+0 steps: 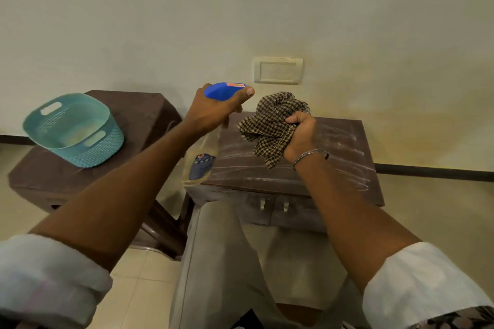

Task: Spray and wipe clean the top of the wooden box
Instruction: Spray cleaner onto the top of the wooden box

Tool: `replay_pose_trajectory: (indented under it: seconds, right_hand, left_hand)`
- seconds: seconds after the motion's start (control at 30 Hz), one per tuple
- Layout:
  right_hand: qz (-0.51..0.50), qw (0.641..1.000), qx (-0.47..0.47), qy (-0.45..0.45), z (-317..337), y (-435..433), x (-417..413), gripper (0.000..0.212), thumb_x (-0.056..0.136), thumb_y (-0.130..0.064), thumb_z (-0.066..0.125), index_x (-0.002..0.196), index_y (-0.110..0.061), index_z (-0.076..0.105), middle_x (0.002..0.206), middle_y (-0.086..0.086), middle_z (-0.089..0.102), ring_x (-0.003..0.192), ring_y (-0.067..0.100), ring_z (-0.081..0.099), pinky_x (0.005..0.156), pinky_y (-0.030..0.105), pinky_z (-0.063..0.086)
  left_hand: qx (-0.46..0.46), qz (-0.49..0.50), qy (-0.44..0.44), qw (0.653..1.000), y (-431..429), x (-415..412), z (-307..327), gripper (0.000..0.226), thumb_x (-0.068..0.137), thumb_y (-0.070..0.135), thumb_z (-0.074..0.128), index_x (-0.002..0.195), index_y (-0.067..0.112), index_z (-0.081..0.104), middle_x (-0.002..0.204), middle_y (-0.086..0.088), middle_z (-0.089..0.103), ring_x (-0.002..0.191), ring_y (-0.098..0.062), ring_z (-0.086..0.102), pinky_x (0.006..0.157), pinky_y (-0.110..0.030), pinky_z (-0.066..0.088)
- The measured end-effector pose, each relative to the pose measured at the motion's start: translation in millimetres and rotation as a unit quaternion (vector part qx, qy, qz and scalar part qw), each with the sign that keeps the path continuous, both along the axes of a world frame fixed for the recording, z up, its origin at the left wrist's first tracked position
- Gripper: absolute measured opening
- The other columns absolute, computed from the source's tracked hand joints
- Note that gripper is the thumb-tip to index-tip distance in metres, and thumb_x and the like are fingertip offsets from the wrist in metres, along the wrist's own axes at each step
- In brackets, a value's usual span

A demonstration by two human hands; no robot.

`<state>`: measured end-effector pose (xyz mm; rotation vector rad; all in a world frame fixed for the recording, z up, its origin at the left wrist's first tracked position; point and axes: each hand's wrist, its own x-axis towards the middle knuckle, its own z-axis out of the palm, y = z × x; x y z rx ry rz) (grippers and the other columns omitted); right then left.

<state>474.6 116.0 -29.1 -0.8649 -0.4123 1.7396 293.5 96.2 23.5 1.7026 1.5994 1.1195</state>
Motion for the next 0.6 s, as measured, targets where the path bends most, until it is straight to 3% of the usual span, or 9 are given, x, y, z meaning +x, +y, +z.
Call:
replay_pose_trajectory:
  seconds: [0.13, 0.27, 0.6]
  right_hand:
    - [0.027, 0.999, 0.019, 0.023, 6, 4, -23, 0.049, 0.063, -0.014, 0.041, 0.105, 0.001, 0.061, 0.106, 0.017, 0.065, 0.094, 0.038, 0.062, 0.088, 0.05, 0.052]
    - [0.043, 0.997, 0.031, 0.052, 17, 7, -53, 0.046, 0.063, -0.011, 0.04, 0.102, 0.0, 0.062, 0.101, 0.016, 0.067, 0.092, 0.039, 0.063, 0.09, 0.053, 0.052]
    - [0.115, 0.991, 0.05, 0.045, 42, 6, -134, 0.043, 0.062, -0.01, 0.046, 0.1, -0.003, 0.064, 0.102, 0.015, 0.069, 0.096, 0.037, 0.064, 0.095, 0.054, 0.05]
  left_hand:
    - [0.009, 0.051, -0.068, 0.996, -3, -27, 14, 0.029, 0.089, 0.041, 0.075, 0.089, 0.013, 0.071, 0.08, -0.008, 0.071, 0.055, -0.021, 0.062, 0.053, -0.026, 0.053]
    - [0.049, 0.088, -0.111, 0.989, -4, -63, 39, 0.023, 0.089, 0.036, 0.076, 0.089, 0.015, 0.068, 0.075, -0.004, 0.067, 0.051, -0.023, 0.059, 0.051, -0.031, 0.051]
    - [0.145, 0.18, -0.153, 0.961, -15, -193, 120, 0.017, 0.092, 0.029, 0.071, 0.1, 0.015, 0.063, 0.081, -0.004, 0.065, 0.056, -0.013, 0.059, 0.052, -0.031, 0.052]
